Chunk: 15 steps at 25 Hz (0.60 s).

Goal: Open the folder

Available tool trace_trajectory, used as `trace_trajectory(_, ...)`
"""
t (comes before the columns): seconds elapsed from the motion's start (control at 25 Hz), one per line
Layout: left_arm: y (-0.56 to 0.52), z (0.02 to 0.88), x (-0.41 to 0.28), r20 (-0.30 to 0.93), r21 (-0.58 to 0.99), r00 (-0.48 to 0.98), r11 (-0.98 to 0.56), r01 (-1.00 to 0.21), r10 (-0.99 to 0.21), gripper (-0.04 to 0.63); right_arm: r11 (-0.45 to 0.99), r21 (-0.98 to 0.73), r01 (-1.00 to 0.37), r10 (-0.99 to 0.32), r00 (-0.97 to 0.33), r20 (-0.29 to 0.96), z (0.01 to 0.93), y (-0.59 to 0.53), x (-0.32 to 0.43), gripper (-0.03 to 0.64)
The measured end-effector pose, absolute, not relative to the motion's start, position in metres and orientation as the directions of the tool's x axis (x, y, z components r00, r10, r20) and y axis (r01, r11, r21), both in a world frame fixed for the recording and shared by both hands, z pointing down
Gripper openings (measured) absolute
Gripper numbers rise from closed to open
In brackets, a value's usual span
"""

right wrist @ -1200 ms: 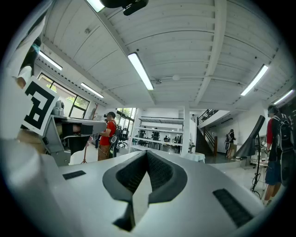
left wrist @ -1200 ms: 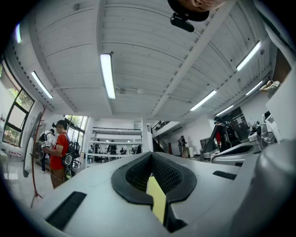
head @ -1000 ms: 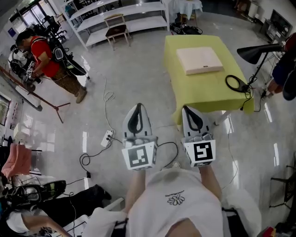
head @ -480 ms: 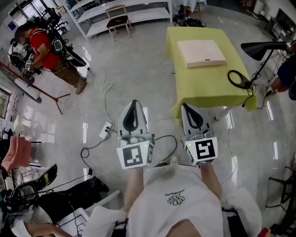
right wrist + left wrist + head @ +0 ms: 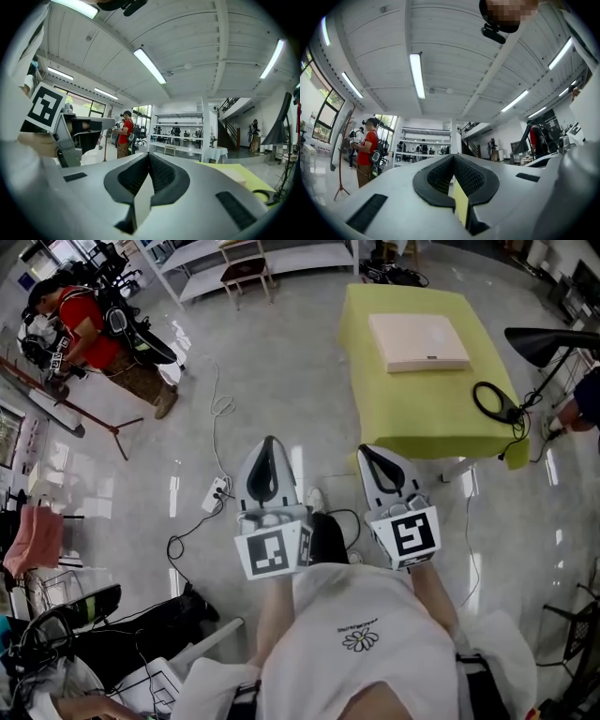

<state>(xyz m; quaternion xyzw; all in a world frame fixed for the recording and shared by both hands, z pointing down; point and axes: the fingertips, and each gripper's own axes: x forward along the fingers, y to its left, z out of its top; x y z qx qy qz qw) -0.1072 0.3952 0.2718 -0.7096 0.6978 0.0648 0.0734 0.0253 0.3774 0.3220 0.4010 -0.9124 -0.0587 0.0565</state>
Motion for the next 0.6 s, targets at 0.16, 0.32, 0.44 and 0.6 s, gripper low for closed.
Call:
trace_trajectory(0.16,0.341,0.272,-0.119,-0.225,-0.005,0.033,-0.032,-0.999,-0.974,0.012,0.687,0.203,-0.697,-0.715,-0.699,0.022,0.318,0.332,0.011,0.012)
trace_trajectory(0.32,0.271,0.269,-0.139,-0.26,-0.008,0.049,-0.048,-0.999,-0.964,0.012,0.66,0.273,-0.7,-0.725,-0.688,-0.012,0.313,0.269,-0.005,0.012)
trace_trajectory(0.44,0.217,0.269,-0.154,-0.263,-0.008,0.06,-0.06,-0.998,-0.963,0.012,0.628,0.276,-0.727,-0.755,-0.655,-0.008,0.313,0.218,-0.012,0.012)
trace_trajectory(0.6,0.14,0.26,-0.178,-0.268,-0.026,0.105,-0.102,-0.994,-0.958,0.012,0.594,0.24,-0.768,-0.791,-0.612,-0.001,0.309,0.14,-0.032,0.012)
